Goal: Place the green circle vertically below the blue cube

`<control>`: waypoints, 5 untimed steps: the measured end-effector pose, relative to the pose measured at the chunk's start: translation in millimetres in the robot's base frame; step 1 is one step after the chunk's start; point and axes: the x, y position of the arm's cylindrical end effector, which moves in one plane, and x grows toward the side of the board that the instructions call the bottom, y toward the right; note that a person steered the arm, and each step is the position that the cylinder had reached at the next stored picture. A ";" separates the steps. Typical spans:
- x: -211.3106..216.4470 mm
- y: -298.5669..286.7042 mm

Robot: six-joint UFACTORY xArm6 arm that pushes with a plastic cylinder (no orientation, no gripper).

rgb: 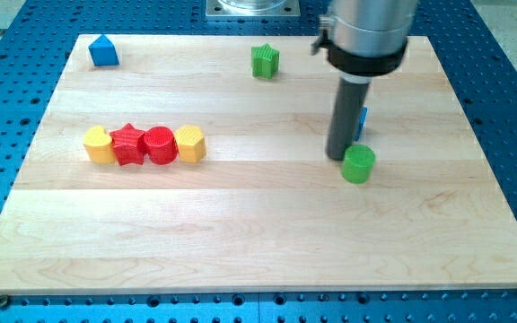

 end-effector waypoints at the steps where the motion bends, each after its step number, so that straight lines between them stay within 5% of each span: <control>1: -2.0 27.2; 5: 25.9 -27.7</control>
